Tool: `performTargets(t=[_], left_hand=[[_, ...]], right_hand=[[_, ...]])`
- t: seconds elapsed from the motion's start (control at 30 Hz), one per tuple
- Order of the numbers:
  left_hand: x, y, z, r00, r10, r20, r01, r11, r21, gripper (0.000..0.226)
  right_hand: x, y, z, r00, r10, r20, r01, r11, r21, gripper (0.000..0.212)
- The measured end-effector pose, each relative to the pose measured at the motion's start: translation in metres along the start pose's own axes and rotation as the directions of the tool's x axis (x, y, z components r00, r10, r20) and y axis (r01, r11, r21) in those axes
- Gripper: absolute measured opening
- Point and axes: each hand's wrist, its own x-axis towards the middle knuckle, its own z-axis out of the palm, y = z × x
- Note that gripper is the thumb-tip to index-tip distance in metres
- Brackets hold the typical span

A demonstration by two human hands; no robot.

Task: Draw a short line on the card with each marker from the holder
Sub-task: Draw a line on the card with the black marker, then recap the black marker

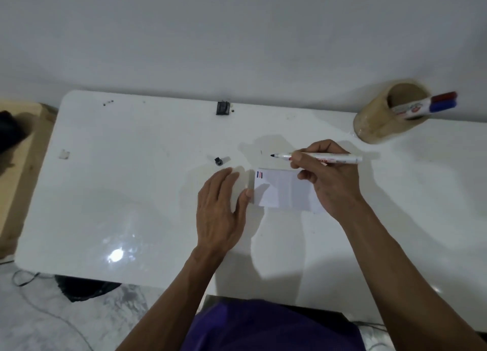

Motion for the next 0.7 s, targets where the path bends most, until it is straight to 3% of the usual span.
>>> performTargets(t=[0.1,0.2,0.3,0.4,0.47,0.53,0.6,0.7], left_hand=[[0.015,0.004,-0.017,0.984,-0.146,-0.105,0.140,0.988,-0.059,0.034],[0.038,0.002,-0.025,0.966,-0.258,-0.028,0.258,0.966,-0.023,0.040],[0.055,-0.004,-0.025,0.959,-0.276,0.072,0.272,0.961,0.057,0.040],[0.060,-0.010,-0.025,0.963,-0.254,0.088,0.245,0.964,0.107,0.024],[0.060,-0.010,-0.026,0.964,-0.255,0.074,0.251,0.966,0.054,0.017],[0.059,-0.005,-0.032,0.944,-0.324,0.057,0.329,0.934,-0.138,0.015],[0.056,0.007,-0.044,0.875,-0.468,0.125,0.476,0.782,-0.403,0.012],[0.048,0.028,-0.066,0.749,-0.537,0.387,0.618,0.358,-0.700,0.020]], right_hand=[[-0.009,-0.012,0.003,1.000,-0.022,0.019,0.021,0.999,0.028,0.023],[-0.020,-0.017,0.008,0.999,-0.038,0.012,0.038,0.999,0.001,0.022],[-0.030,-0.016,0.014,0.998,-0.044,-0.053,0.041,0.998,-0.045,0.020],[-0.038,-0.014,0.019,0.994,-0.030,-0.105,0.025,0.999,-0.046,0.020],[-0.041,-0.014,0.021,0.992,-0.025,-0.124,0.020,0.999,-0.044,0.014],[-0.047,-0.016,0.026,0.991,-0.034,-0.127,0.030,0.999,-0.039,0.008],[-0.056,-0.018,0.033,0.988,-0.080,-0.134,0.071,0.995,-0.073,0.007],[-0.072,-0.023,0.046,0.973,-0.182,-0.143,0.162,0.977,-0.139,0.008]])
